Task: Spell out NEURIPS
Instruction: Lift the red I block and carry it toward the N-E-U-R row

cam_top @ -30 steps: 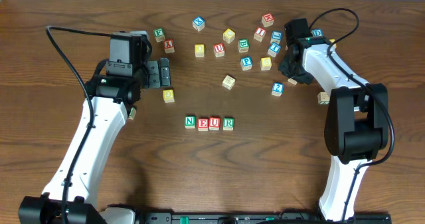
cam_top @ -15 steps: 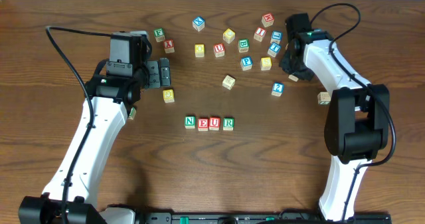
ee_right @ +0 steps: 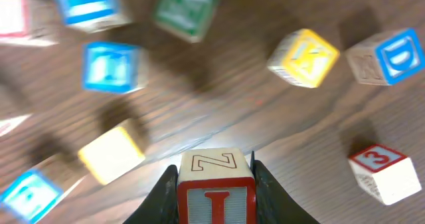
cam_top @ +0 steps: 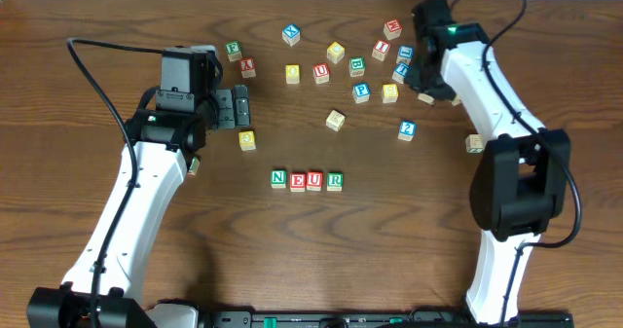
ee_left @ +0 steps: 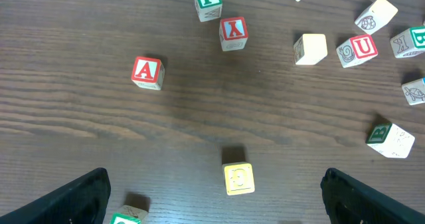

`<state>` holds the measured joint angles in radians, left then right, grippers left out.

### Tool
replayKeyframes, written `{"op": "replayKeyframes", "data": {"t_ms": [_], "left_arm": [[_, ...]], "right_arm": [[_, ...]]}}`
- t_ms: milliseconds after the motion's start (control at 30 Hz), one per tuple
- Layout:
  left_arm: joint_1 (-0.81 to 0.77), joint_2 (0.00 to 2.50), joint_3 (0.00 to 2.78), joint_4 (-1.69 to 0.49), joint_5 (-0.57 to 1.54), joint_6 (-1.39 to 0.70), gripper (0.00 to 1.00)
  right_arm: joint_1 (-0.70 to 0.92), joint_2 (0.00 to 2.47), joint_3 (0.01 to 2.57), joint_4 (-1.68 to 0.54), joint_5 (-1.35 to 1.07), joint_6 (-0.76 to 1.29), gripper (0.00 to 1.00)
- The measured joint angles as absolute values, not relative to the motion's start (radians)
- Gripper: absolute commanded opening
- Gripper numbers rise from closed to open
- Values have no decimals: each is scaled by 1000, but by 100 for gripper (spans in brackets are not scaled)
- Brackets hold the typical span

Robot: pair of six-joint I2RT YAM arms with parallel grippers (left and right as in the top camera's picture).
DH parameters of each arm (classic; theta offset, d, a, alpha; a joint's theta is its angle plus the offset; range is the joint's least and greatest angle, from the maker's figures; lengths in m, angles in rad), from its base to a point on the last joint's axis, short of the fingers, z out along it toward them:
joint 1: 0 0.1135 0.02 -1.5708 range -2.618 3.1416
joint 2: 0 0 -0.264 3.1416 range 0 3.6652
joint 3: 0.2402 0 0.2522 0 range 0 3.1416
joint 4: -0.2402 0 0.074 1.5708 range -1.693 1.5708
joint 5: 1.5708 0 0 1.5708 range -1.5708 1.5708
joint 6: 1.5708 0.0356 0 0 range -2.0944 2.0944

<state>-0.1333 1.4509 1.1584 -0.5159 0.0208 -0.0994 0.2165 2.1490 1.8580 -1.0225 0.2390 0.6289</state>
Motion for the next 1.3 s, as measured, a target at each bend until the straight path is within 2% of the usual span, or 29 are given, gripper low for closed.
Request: {"op": "replayKeyframes", "data": {"t_ms": [533,800,1300], "left_arm": [[-133,1451,1158,-516,21,-99,100],[-133,1451,1158,-516,20,-99,100],[-133,1451,1158,-516,21,-99,100]], "right_arm": [[422,2149,1913,-1062,223,539,8],[455,2149,1913,-1107,219,536,2],[480,2149,1913,-1122,217,536,1]]}}
